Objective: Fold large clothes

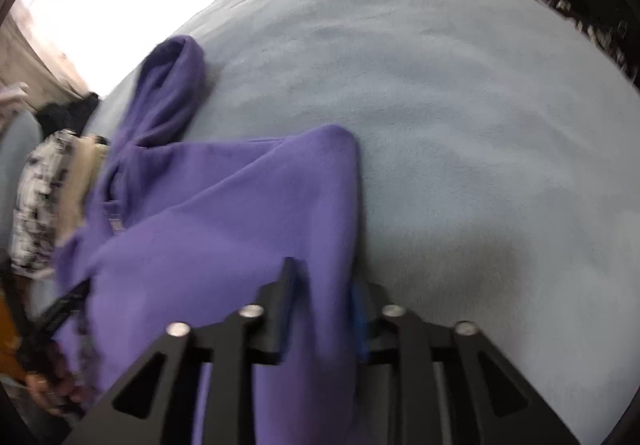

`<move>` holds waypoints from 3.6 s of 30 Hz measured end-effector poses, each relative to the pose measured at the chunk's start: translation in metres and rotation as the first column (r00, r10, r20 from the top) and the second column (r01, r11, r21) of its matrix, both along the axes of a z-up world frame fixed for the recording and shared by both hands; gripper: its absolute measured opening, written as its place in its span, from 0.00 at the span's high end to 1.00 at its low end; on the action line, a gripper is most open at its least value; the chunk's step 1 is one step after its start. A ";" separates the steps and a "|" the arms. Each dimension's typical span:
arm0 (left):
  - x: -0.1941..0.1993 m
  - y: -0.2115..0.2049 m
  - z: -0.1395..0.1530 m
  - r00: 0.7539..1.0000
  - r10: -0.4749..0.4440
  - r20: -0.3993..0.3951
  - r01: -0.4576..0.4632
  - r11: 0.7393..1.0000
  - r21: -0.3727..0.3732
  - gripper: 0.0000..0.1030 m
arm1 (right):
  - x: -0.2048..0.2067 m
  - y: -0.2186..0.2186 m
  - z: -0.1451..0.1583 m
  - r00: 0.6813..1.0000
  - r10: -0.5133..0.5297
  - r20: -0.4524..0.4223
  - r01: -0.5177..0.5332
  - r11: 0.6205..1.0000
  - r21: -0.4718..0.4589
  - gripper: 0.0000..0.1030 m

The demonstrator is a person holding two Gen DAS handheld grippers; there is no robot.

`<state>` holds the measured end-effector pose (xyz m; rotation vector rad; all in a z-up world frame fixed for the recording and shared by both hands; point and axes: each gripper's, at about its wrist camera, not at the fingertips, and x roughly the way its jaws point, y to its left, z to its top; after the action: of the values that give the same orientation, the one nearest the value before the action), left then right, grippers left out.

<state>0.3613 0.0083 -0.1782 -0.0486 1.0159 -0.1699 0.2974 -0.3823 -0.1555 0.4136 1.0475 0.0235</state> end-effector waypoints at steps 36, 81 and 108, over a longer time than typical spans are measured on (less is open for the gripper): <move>-0.055 -0.061 0.040 0.997 -0.043 0.064 0.042 0.999 0.018 0.72 | -0.008 0.153 0.031 0.958 0.273 0.094 -0.255 0.952 -0.167 0.67; -0.119 -0.033 0.048 0.999 0.019 0.040 -0.019 1.000 -0.008 0.68 | -0.106 0.103 0.059 0.995 0.051 0.083 -0.031 0.973 -0.228 0.67; -0.301 0.114 0.101 0.987 0.130 0.099 -0.124 0.990 -0.062 0.49 | -0.251 0.261 0.079 0.974 0.204 0.095 -0.188 0.969 -0.161 0.59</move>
<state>0.0601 0.1225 -0.0776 -0.1537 0.9025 -0.0836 0.0461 -0.1215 -0.0763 0.1676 0.9693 0.1417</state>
